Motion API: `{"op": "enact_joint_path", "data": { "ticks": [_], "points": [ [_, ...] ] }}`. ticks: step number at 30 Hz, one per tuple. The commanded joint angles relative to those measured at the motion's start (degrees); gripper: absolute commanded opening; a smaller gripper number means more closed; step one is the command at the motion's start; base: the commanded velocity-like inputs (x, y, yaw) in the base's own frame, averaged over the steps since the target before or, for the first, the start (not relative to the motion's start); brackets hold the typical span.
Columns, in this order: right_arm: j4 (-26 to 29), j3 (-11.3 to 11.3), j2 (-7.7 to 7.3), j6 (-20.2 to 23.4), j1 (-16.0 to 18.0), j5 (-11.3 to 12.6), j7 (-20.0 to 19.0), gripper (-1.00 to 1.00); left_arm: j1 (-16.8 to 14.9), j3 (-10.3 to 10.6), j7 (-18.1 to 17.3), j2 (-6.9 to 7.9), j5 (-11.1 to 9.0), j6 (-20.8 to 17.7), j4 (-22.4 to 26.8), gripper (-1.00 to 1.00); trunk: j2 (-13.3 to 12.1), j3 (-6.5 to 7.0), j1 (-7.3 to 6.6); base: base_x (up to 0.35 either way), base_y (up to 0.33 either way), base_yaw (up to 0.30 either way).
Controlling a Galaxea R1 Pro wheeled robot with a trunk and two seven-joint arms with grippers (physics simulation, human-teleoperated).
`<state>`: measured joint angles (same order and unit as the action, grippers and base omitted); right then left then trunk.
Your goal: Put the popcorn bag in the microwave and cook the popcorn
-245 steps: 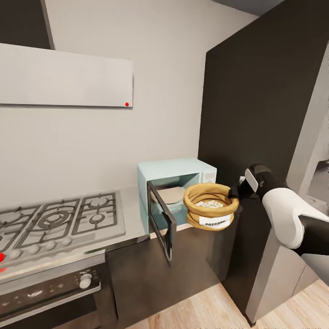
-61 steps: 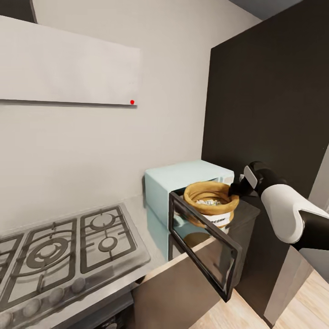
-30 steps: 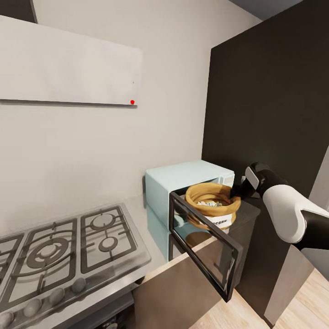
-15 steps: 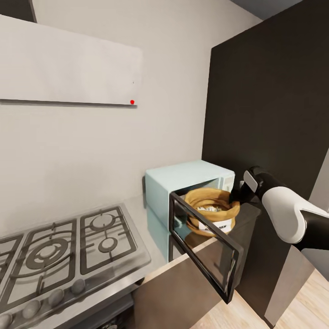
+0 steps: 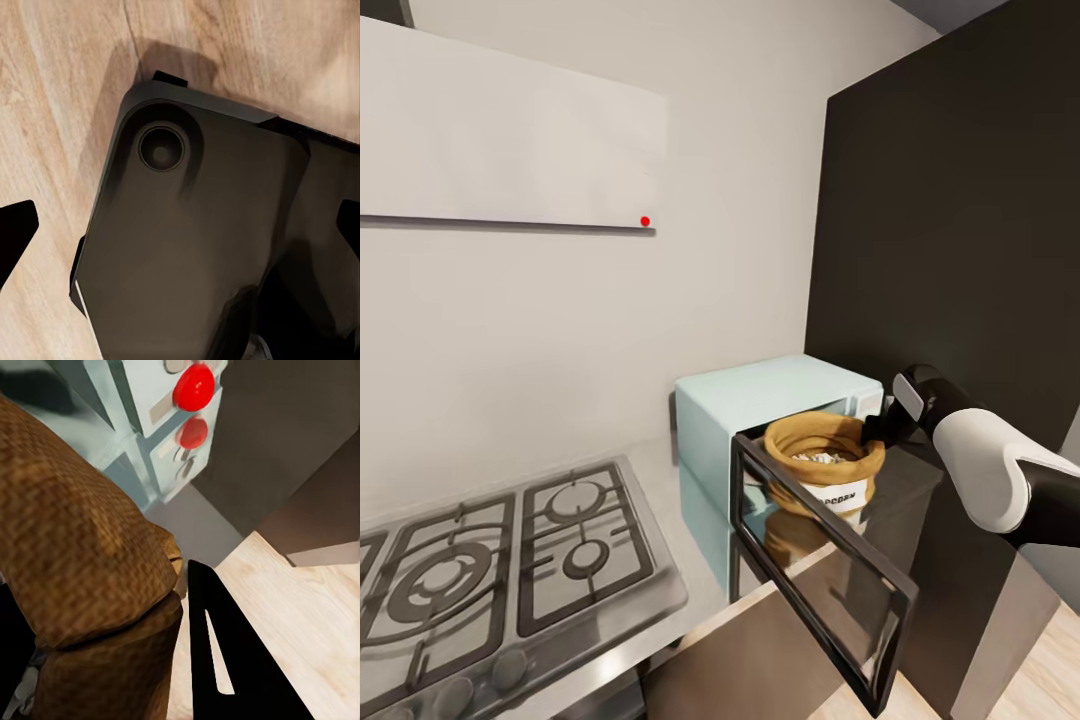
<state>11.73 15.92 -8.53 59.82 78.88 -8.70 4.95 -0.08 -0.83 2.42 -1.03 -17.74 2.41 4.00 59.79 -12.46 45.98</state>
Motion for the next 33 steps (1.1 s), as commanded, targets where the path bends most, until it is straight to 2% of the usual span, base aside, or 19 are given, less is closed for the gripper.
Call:
{"op": "enact_joint_path", "data": {
  "ticks": [1, 10, 26, 33],
  "points": [
    [0.0, 0.5, 0.06, 0.2, 0.0, -0.4, 0.1, -1.00, 0.0, -0.1, 0.2, -0.02, -0.2, 0.1, 0.0, 1.00, 0.0, -0.07, 0.01, 0.105, 0.000, 0.000],
    [0.0, 0.4, 0.73, 0.2, 0.0, -0.1, -0.1, -1.00, 0.0, -0.1, 0.2, -0.02, -0.2, 0.1, 0.0, 1.00, 0.0, -0.07, 0.01, 0.029, 0.000, 0.000],
    [0.0, 0.4, 0.86, 0.2, 0.0, -0.1, -0.3, -1.00, 0.0, -0.1, 0.6, -0.11, -0.2, 0.1, 0.0, 1.00, 0.0, -0.07, 0.01, 0.000, -0.006, 0.000],
    [0.0, 0.4, 0.88, 0.2, 0.0, -0.1, -0.2, -1.00, 0.0, -0.1, 0.7, -0.11, -0.3, 0.1, 0.0, 1.00, 0.0, -0.07, 0.01, 0.000, -0.003, 0.196]
  ]
}}
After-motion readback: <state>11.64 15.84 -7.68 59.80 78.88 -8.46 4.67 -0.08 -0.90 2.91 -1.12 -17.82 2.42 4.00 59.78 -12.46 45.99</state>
